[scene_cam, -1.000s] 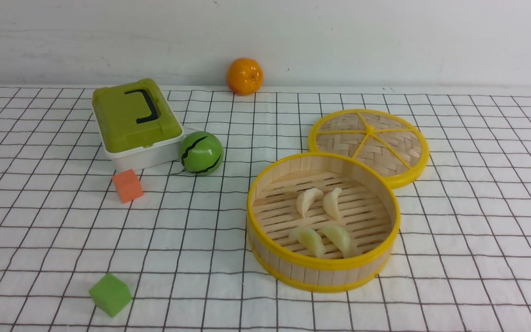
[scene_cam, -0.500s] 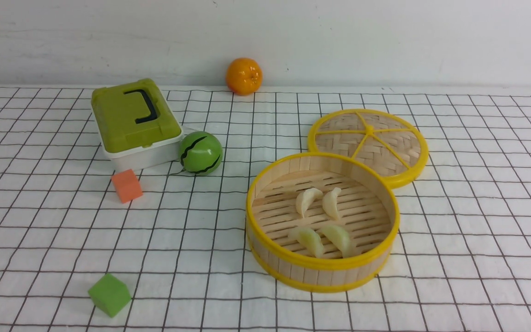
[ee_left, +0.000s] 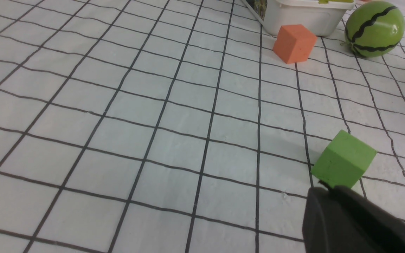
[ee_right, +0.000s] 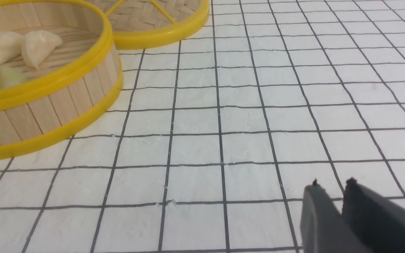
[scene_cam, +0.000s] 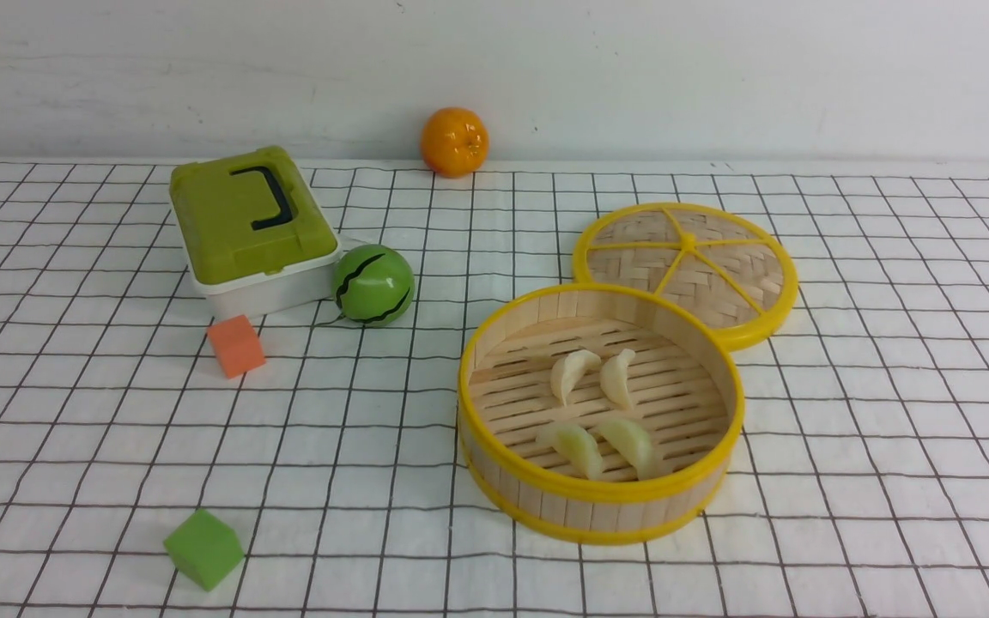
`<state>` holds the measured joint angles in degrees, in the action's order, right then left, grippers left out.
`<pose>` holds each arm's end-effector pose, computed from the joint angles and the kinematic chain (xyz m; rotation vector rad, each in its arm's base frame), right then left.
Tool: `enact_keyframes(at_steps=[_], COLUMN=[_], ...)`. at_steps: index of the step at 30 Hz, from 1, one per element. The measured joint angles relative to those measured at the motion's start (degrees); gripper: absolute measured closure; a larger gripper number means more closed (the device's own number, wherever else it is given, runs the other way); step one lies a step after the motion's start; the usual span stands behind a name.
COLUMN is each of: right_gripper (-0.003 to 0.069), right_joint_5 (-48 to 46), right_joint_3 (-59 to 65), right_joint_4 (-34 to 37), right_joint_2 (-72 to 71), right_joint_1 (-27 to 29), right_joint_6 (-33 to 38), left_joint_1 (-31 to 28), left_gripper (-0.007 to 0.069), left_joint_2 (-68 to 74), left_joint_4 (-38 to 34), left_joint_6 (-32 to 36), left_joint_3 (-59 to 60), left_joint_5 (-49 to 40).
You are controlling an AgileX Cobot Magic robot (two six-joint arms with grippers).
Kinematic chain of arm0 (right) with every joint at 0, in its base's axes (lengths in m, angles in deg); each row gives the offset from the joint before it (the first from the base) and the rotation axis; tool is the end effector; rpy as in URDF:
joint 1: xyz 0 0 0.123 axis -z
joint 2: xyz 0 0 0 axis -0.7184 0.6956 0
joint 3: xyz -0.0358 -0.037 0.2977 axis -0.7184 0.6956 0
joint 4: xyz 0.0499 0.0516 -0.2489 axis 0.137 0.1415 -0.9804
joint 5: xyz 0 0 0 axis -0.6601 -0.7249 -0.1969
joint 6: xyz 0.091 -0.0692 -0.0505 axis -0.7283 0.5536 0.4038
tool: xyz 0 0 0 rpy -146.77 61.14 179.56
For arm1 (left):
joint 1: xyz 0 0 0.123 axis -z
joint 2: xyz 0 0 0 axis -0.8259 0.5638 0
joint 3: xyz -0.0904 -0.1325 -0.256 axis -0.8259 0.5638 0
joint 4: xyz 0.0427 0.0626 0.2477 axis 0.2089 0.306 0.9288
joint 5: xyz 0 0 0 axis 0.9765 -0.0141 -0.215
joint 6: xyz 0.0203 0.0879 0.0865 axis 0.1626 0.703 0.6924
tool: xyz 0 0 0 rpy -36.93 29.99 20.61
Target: Put the dumplings into the steamer on the table with the white tablecloth.
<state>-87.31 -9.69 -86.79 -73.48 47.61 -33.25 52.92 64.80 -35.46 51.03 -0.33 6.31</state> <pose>0.0748 -0.0010 0.1625 0.1092 1.8723 0.0537 0.0758 0.0037 0.1614 -0.2469 1.8485 -0.1169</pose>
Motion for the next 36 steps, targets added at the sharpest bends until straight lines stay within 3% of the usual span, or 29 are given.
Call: enact_keyframes(at_steps=[36], right_gripper=[0.0513], right_joint_5=[0.00], right_joint_3=[0.00], right_joint_4=[0.00], right_joint_2=[0.00], right_joint_1=[0.00], right_joint_6=[0.00], left_joint_1=[0.00], left_gripper=[0.0625], left_joint_2=[0.00], left_joint_4=[0.00], left_joint_6=[0.00], left_joint_3=[0.00], left_joint_5=[0.00])
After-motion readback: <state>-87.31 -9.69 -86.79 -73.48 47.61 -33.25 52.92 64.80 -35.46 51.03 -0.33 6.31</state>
